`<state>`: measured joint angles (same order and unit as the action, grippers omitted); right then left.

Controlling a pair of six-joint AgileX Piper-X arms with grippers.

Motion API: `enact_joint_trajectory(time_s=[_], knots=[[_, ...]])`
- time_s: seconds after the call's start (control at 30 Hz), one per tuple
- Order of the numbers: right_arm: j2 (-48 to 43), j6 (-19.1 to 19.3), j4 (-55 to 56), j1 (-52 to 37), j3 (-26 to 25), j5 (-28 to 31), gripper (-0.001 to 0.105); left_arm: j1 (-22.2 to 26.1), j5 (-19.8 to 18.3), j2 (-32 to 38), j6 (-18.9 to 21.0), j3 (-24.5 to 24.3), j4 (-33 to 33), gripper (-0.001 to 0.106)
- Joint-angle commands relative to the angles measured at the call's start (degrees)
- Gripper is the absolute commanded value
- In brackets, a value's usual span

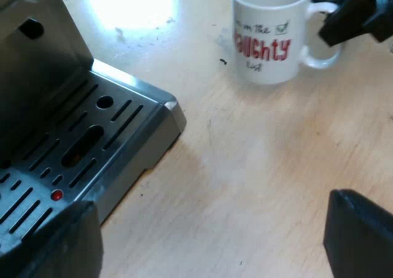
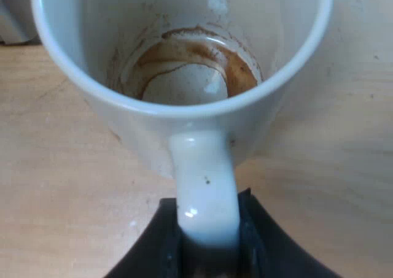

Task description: Place mug into machine

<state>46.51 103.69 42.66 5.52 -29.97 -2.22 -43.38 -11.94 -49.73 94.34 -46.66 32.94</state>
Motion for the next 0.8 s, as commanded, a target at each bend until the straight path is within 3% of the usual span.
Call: enact_joint_trajectory(time_s=[0.03,0.5,0.8], knots=[[-2.9,0.7,2.2,0.2,-1.3,-0.2,0.000,-0.3,0.9,1.9,1.9,-0.5,-0.3,0.102],[-6.4,1.2,13.1,0.2,-9.1,-1.3,0.000,-0.3,2.6,8.4,4.9,-0.5,-0.4,0.102],[-6.4,-1.4,13.4,6.5,-12.3,-0.8,0.000,7.3,1.9,8.4,6.1,-0.5,-0.1,0.102]])
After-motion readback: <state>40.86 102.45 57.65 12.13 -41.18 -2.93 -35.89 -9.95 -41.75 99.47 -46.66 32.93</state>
